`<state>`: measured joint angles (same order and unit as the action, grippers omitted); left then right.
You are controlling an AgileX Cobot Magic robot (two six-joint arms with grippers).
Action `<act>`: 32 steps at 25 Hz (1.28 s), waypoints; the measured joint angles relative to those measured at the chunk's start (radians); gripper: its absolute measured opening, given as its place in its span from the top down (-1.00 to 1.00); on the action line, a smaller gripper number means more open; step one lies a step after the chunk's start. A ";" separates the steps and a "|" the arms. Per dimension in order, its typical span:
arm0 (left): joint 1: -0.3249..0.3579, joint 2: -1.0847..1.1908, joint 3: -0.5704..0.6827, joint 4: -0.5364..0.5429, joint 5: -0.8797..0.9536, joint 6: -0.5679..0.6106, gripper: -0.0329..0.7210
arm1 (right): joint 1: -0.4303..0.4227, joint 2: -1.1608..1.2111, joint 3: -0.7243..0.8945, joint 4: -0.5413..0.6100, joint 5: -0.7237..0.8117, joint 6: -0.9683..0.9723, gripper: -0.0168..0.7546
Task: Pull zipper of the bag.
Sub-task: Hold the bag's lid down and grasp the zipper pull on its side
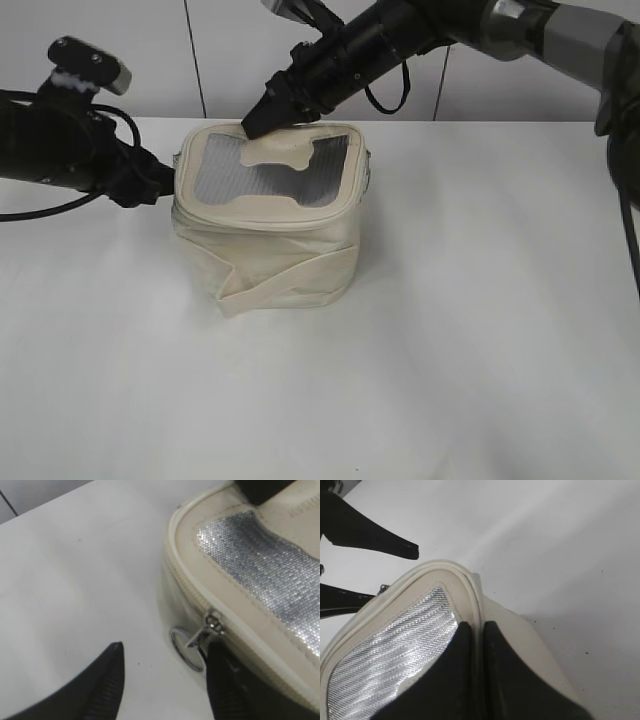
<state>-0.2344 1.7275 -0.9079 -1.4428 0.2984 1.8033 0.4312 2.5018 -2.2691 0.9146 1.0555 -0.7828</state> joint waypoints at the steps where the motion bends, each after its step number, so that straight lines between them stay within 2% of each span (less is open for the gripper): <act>1: 0.000 0.011 -0.007 0.001 0.000 0.000 -0.20 | 0.000 0.000 0.000 0.000 0.000 0.000 0.85; 6: 0.000 0.056 -0.034 0.001 -0.002 0.000 -0.15 | -0.002 0.000 0.000 0.000 -0.003 0.000 0.85; 8: 0.001 0.070 -0.040 0.001 -0.004 0.000 -0.07 | -0.002 0.000 0.000 0.000 -0.004 0.000 0.85; 10: 0.001 0.076 -0.043 0.001 -0.004 0.000 0.11 | -0.002 0.000 0.000 0.000 -0.004 0.001 0.85; 13: 0.001 0.085 -0.061 -0.002 -0.001 0.000 0.60 | -0.002 0.000 0.000 0.000 -0.004 0.002 0.85; 16: 0.000 0.085 -0.081 -0.006 0.003 0.000 0.84 | -0.002 0.000 0.000 0.000 -0.004 0.003 0.85; 22: 0.000 0.076 -0.068 0.008 0.007 -0.004 0.89 | -0.002 0.000 0.000 0.000 -0.006 0.003 0.85; 32: -0.002 -0.114 0.105 0.013 -0.017 -0.011 0.89 | -0.002 0.000 0.000 0.000 -0.006 0.007 0.85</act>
<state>-0.2363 1.6140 -0.8030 -1.4297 0.2813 1.7923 0.4293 2.5018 -2.2691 0.9150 1.0499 -0.7753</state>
